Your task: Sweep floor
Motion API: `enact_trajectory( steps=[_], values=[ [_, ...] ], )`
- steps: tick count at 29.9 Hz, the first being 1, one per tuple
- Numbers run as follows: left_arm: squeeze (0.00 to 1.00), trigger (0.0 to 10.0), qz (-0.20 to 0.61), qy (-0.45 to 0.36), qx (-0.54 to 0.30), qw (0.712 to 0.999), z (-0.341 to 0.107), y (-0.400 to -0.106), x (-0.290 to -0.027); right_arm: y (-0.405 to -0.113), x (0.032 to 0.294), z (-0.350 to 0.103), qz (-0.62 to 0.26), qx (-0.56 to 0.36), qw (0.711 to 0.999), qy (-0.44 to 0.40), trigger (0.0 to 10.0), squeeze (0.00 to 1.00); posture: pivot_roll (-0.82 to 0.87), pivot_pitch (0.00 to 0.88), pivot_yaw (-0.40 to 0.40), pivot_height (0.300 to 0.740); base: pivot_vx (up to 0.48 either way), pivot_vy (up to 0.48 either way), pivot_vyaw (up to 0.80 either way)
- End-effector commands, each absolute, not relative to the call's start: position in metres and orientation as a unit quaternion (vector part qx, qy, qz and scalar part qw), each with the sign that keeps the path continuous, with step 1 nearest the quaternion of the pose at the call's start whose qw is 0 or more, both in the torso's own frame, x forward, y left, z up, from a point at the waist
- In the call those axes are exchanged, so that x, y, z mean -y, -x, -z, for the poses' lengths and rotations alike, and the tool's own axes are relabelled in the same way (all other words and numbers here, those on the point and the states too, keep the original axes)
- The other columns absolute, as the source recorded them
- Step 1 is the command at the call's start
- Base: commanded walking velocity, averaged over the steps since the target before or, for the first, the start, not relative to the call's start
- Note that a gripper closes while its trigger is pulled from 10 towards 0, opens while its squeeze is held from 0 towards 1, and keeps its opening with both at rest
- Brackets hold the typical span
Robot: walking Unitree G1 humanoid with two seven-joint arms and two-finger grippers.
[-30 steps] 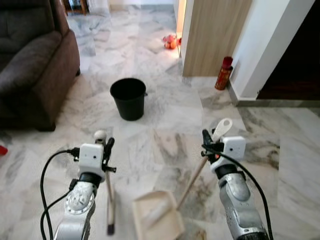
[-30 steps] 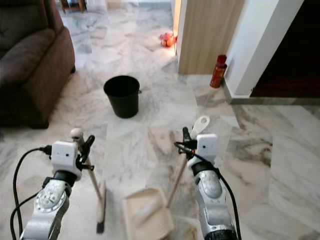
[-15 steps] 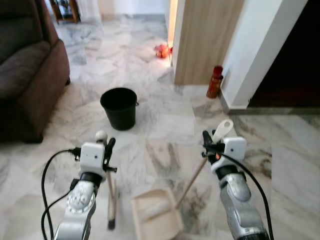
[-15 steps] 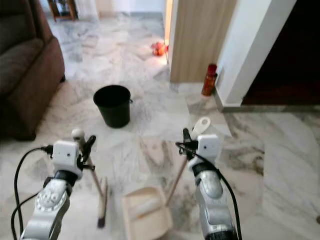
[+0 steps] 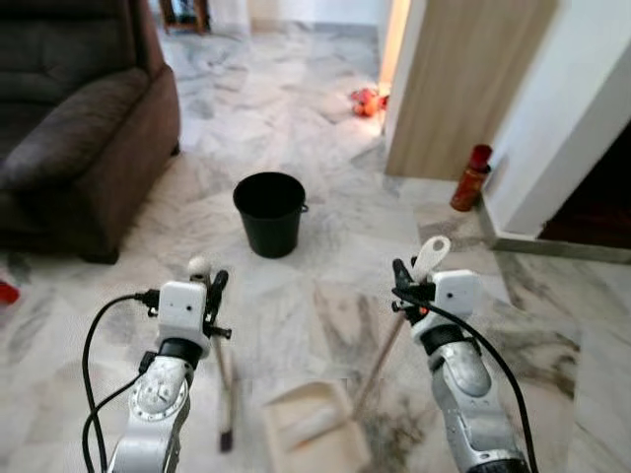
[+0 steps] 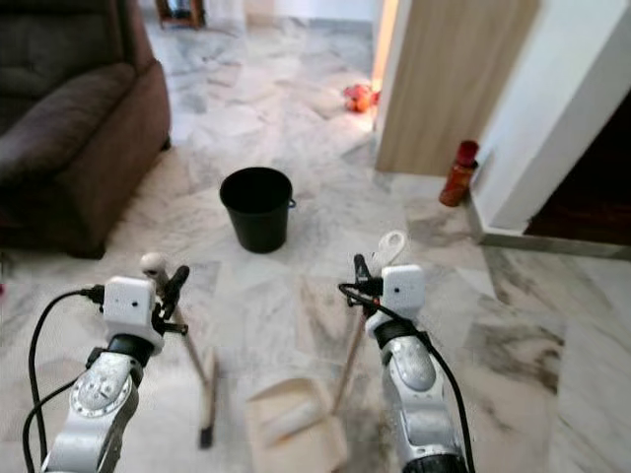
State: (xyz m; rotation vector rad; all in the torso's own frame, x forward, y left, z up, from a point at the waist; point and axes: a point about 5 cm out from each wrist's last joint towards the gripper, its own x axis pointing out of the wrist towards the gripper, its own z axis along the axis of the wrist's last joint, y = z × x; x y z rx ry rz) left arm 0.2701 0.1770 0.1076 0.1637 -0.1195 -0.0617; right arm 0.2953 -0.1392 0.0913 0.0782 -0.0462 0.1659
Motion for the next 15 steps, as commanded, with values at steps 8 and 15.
enact_trajectory(
  steps=[8, 15],
  values=[
    [0.00, 10.0, 0.042, -0.077, 0.082, 0.993, -0.1167, -0.2709, -0.1691, -0.2962, 0.1443, -0.0991, -0.082, 0.039, 0.995, -0.033, 10.0, 0.00, 0.10, 0.084, -0.004, 0.740, 0.307, 0.000, 0.00],
    [0.00, 10.0, 0.042, -0.077, 0.082, 0.993, -0.1167, -0.2710, -0.1685, -0.2964, 0.1433, -0.0987, -0.087, 0.037, 0.995, -0.034, 10.0, 0.00, 0.10, 0.084, -0.004, 0.740, 0.292, 0.000, 0.00]
  ],
)
